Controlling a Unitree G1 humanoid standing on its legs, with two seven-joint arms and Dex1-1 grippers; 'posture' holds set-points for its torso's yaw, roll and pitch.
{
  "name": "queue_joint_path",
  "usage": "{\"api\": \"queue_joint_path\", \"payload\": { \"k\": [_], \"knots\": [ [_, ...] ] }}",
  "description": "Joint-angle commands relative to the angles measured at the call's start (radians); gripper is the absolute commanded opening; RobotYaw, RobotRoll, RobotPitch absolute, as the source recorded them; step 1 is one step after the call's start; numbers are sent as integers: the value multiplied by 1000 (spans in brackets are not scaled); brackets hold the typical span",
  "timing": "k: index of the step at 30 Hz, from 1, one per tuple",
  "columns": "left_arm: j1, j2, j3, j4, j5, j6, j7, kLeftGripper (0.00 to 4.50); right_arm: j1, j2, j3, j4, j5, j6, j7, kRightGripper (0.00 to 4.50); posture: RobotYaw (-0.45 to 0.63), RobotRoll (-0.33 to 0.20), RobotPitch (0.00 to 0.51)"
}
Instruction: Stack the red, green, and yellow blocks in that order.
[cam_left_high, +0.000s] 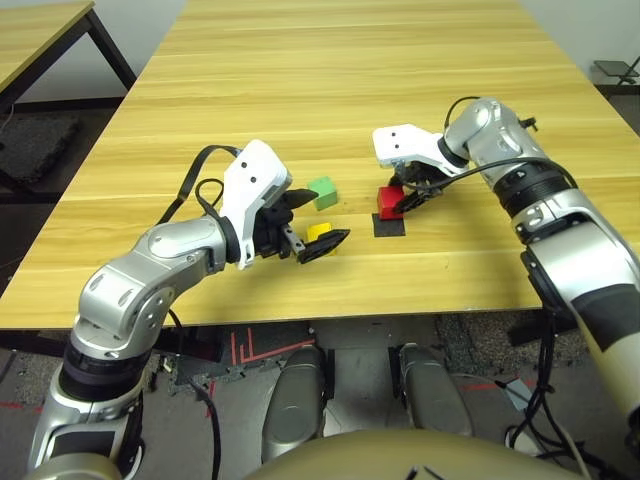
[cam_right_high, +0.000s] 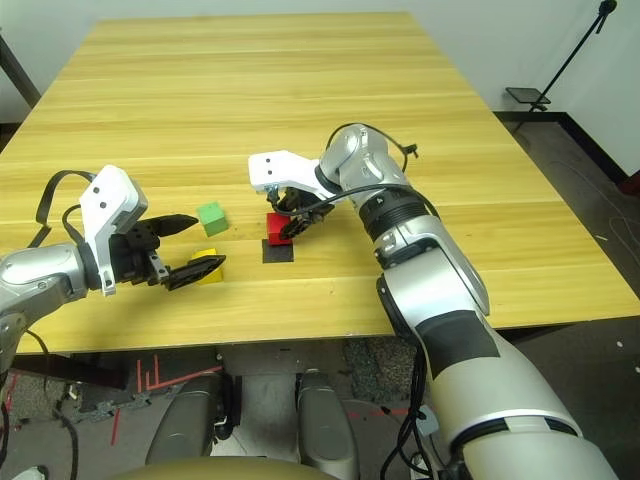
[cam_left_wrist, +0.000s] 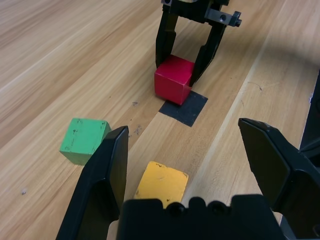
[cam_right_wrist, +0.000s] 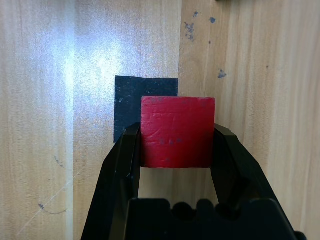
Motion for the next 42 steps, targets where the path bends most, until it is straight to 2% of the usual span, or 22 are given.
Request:
{"api": "queue_joint_path", "payload": {
  "k": [1,7,18,22,25,28,31,34,42],
  "knots": [
    [3,5,-4,-4,1,17,8,4500,39,-11,27,-90,16,42,21,2046,526,-237,99],
    [-6,3,-3,-2,2,22,17,4500,74,-14,40,-159,26,89,24,2046,530,-235,103],
    [-5,-2,-6,-3,3,21,29,4500,90,-18,54,-148,38,72,-12,2046,526,-232,108],
    [-28,-8,-15,26,11,15,26,4500,100,-23,42,-142,67,45,-10,3347,511,-223,100],
    [-80,-14,-37,78,35,4,25,4500,89,-54,-12,-133,120,14,-3,4428,494,-213,97],
    [-174,-29,-65,167,87,-21,25,4500,43,-133,-118,-90,214,-8,13,4469,462,-203,86],
    [-263,-3,-148,261,159,-86,-51,4500,25,-220,-174,-46,251,-63,9,4469,436,-191,74],
    [-398,-24,-260,461,252,-184,-153,4500,67,-328,-257,-55,333,-18,59,4469,366,-162,63],
    [-573,-109,-368,883,418,-384,-318,4500,247,-377,-306,-294,430,127,24,4469,258,-113,55]
  ]
}}
